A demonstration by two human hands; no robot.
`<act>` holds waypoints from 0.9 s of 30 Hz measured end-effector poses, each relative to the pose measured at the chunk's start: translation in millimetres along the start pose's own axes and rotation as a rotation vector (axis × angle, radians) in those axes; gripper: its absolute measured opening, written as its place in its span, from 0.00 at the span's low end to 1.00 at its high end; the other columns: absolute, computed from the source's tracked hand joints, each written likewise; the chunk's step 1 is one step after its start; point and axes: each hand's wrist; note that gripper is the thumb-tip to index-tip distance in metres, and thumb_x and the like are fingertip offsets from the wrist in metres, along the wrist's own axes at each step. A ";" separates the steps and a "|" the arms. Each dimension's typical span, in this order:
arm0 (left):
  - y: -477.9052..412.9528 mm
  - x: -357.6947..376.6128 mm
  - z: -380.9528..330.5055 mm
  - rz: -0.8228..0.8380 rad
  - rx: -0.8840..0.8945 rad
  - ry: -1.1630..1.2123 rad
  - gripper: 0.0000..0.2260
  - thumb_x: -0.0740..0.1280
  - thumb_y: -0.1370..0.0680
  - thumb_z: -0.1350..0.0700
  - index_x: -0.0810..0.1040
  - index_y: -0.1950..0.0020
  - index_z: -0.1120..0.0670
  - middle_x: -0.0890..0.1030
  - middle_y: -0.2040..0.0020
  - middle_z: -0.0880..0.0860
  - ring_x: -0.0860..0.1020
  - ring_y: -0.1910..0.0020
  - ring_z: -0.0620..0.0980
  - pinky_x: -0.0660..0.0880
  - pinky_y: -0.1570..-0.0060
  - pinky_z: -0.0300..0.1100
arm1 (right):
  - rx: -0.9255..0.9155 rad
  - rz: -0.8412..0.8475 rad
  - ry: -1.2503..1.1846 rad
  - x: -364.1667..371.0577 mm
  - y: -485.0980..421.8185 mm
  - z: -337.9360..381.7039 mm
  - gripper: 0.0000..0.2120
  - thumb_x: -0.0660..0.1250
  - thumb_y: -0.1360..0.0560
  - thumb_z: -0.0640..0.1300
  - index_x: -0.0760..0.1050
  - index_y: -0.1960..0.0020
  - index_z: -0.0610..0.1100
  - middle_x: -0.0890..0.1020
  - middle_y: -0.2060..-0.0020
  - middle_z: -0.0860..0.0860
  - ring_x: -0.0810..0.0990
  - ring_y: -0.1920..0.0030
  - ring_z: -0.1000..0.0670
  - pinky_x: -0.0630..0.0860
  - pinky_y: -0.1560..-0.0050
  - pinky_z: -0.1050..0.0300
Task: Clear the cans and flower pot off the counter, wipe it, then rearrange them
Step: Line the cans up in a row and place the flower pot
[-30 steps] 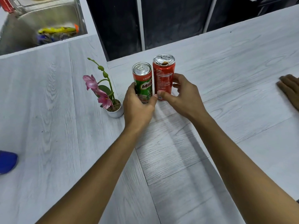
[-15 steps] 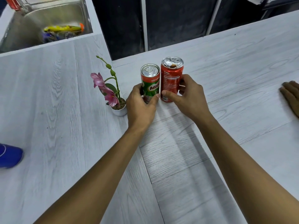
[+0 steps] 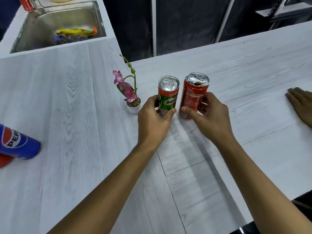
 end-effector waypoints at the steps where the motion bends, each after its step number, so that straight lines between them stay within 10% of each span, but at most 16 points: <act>1: 6.0 -4.3 0.7 0.005 -0.003 0.004 0.28 0.79 0.27 0.49 0.75 0.30 0.53 0.76 0.43 0.38 0.76 0.49 0.31 0.69 0.54 0.17 | -0.001 -0.003 0.000 -0.6 6.6 1.7 0.33 0.79 0.31 0.58 0.73 0.31 0.49 0.82 0.40 0.55 0.79 0.49 0.63 0.72 0.54 0.76; 27: 107.9 -200.1 59.9 -0.089 -0.120 0.003 0.28 0.79 0.27 0.49 0.75 0.30 0.50 0.80 0.37 0.44 0.78 0.41 0.41 0.72 0.47 0.26 | -0.051 0.082 -0.063 99.9 153.2 107.2 0.33 0.79 0.32 0.58 0.74 0.31 0.51 0.78 0.49 0.66 0.76 0.53 0.73 0.70 0.56 0.81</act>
Point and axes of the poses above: each hand's wrist, its own y-axis away from the middle knuckle, its own x-axis out of the palm, z = x × y
